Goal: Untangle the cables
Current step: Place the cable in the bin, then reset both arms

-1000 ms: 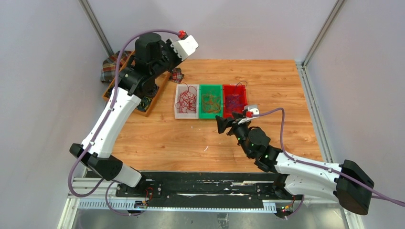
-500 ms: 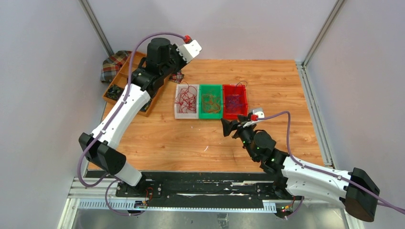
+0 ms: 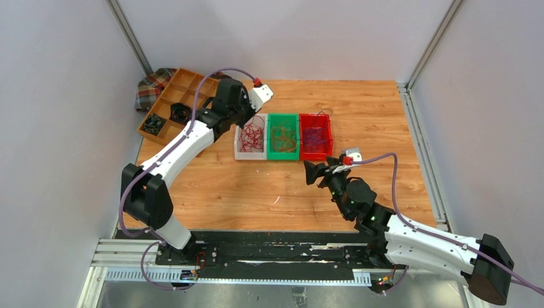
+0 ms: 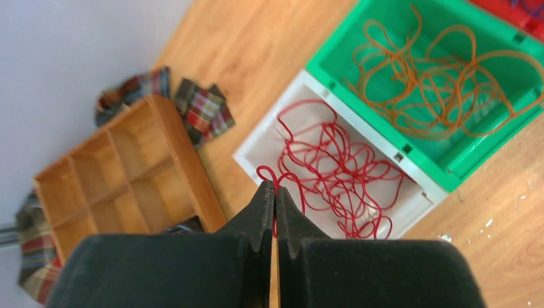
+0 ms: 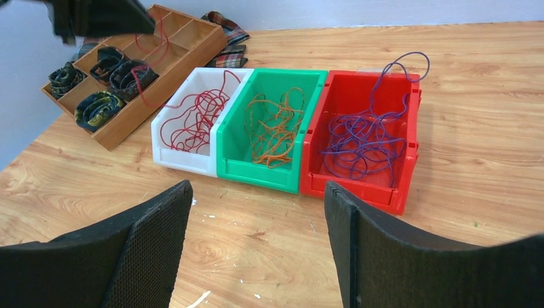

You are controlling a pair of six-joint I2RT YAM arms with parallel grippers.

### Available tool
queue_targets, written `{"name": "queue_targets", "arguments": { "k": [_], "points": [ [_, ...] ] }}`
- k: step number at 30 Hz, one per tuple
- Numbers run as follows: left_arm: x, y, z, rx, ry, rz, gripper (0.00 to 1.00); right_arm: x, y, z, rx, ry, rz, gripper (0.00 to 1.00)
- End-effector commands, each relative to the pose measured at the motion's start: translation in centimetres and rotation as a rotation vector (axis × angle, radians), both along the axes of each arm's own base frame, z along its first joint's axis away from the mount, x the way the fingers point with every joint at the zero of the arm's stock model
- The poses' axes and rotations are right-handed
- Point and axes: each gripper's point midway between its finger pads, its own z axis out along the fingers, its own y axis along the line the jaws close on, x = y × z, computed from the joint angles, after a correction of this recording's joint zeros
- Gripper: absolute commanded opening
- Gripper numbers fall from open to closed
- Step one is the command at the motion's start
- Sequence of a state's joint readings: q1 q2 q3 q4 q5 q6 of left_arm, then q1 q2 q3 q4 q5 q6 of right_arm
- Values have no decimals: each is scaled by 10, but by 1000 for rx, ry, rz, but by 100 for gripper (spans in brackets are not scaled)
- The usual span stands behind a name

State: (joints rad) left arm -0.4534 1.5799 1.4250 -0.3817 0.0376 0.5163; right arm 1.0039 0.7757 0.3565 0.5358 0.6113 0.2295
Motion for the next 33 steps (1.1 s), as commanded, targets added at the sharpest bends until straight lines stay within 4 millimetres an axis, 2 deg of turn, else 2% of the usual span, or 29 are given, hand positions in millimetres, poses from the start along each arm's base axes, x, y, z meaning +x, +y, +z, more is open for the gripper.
{"name": "queue_targets", "arguments": {
  "k": [1, 12, 15, 17, 19, 22, 25, 30, 33],
  "points": [
    [7, 6, -30, 8, 24, 24, 0, 3, -17, -10, -30, 14, -59, 75],
    [9, -5, -126, -17, 190, 50, 0, 1, -29, -17, -41, 42, -87, 74],
    [13, -7, -142, -8, 221, 52, 1, 1, -31, -19, -49, 46, -92, 74],
    [14, -9, -144, 3, 236, 45, 9, 1, -33, -20, -56, 50, -94, 74],
    [15, -11, -135, 6, 250, 31, 26, 2, -34, -19, -66, 55, -96, 75],
    [5, -11, -115, 6, 278, 13, 75, 5, -38, -19, -92, 78, -113, 76],
    [-6, -9, -81, -18, 260, -9, 99, 6, -42, -16, -105, 89, -123, 78],
    [-30, -4, -20, -76, 254, -49, 98, 6, -50, -10, -128, 87, -140, 81],
    [-42, 7, 17, -121, 250, -44, 98, 9, -59, -8, -167, 94, -177, 81]
  ]
}}
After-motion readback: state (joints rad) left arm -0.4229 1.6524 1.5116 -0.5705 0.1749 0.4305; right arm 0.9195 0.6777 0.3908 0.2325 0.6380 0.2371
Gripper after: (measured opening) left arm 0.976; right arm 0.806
